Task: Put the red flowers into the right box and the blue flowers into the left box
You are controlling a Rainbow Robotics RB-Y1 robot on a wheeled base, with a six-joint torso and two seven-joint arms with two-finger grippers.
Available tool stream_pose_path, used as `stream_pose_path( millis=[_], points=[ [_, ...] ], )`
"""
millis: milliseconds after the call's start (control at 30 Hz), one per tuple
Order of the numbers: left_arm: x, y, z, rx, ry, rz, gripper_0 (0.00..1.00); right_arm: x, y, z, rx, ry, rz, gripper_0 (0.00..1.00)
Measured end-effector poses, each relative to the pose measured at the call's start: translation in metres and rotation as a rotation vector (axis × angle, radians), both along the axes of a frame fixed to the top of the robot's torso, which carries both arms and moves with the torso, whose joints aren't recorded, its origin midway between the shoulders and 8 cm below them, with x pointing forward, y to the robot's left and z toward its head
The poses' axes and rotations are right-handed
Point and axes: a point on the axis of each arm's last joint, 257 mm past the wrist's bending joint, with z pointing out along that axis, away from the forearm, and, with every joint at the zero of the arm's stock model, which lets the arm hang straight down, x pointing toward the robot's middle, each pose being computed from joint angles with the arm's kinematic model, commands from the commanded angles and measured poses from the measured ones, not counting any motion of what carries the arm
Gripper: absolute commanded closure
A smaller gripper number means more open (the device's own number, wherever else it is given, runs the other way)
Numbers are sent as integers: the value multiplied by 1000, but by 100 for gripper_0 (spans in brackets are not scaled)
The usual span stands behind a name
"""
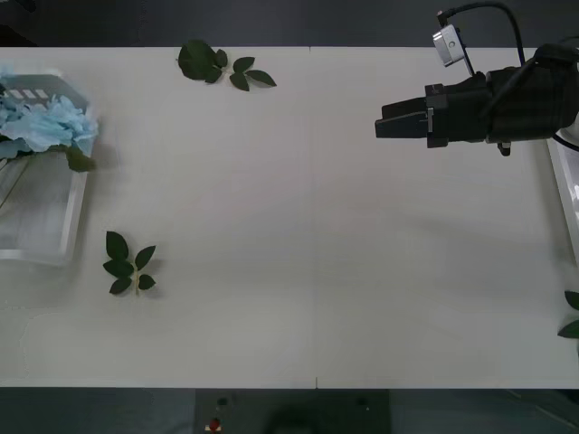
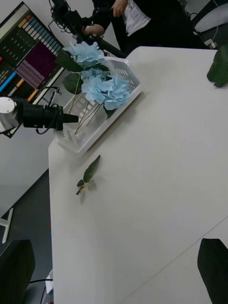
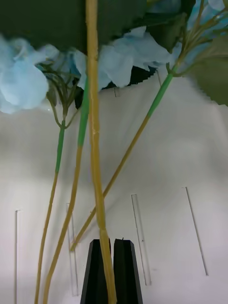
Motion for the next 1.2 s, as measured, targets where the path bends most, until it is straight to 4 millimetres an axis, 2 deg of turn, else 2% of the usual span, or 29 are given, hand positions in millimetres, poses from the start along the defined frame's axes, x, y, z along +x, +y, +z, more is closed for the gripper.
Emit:
stream_pose_path(
  millis=[100, 133, 167, 267, 367, 467, 533, 633, 900, 1200],
  points=[
    [0, -2, -3, -2, 1, -1, 96, 0, 0, 0, 0, 0, 0, 0],
    [0, -3, -2, -5, 0, 0, 90, 0, 0, 0, 0, 0, 0, 0],
    [1, -3, -2, -11, -2, 0, 72, 0, 0, 0, 0, 0, 0, 0],
    [2, -5, 0, -31, -11, 4, 40, 0, 0, 0, 0, 0, 0, 0],
    [2, -11, 2, -64, -14, -2, 25, 0, 0, 0, 0, 0, 0, 0],
    [-3, -21, 0, -84, 19, -43, 17, 0, 0, 0, 0, 0, 0, 0],
    [-8, -25, 2, -97, 44, -72, 13, 0, 0, 0, 0, 0, 0, 0],
    [-15, -29, 16, -138, 63, -115, 11, 0, 0, 0, 0, 0, 0, 0],
    [-38, -28, 79, -216, 71, -227, 6, 0, 0, 0, 0, 0, 0, 0],
    [-65, -40, 141, -281, 71, -353, 6, 0, 0, 0, 0, 0, 0, 0]
  ],
)
